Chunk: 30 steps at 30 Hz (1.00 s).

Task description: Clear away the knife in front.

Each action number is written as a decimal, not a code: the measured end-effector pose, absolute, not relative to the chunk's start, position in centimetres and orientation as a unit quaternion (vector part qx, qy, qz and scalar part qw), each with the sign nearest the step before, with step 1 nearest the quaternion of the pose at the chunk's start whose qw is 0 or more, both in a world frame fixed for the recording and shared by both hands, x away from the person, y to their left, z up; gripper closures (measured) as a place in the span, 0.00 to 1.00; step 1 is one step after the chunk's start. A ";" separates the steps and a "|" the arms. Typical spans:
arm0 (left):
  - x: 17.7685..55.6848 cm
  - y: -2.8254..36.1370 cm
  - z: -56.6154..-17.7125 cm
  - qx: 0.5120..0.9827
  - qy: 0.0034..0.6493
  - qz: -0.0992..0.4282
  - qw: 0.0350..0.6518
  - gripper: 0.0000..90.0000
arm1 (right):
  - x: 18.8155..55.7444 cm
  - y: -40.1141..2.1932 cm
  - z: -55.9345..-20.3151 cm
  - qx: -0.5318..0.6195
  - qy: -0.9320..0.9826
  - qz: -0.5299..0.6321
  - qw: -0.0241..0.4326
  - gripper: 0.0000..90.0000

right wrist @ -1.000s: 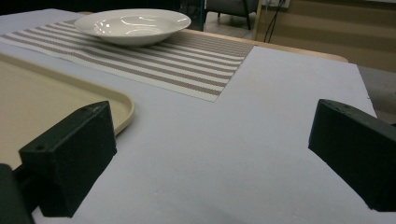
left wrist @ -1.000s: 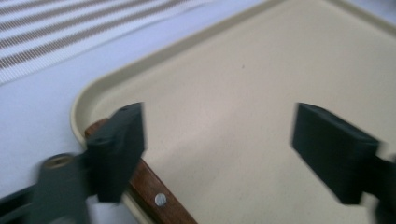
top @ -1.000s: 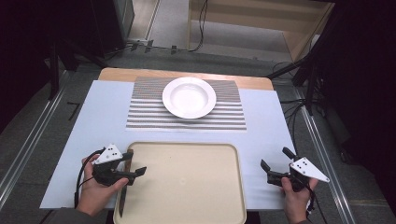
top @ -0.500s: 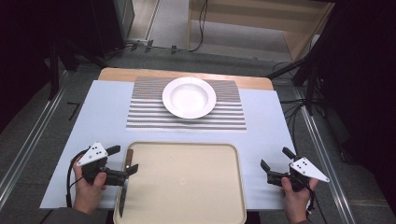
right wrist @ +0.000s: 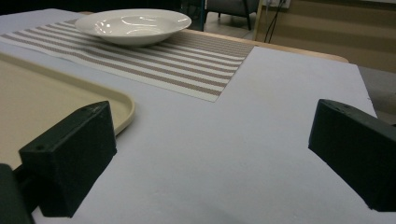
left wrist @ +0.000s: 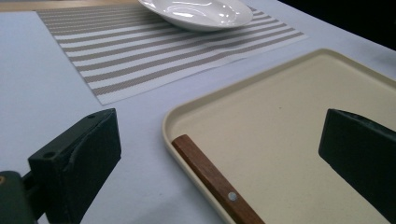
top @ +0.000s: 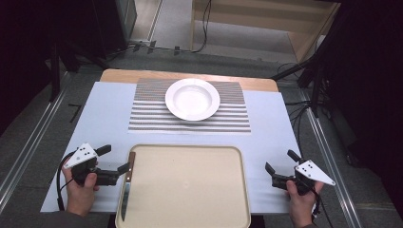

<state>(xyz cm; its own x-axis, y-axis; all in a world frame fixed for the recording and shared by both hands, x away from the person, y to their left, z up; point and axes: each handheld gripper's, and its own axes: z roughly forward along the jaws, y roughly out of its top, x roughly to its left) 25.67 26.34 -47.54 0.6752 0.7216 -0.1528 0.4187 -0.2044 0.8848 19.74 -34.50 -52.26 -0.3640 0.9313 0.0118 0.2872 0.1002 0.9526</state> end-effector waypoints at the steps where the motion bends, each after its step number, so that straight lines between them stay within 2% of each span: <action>1: 25.7 26.7 -47.5 0.759 0.377 0.152 0.509 0.00 | 19.7 -34.5 -52.3 0.458 0.665 0.489 0.329 0.00; 30: 25.7 33.1 -47.9 0.719 0.434 0.189 0.509 0.00 | 19.8 -34.5 -52.3 0.459 0.665 0.489 0.329 0.00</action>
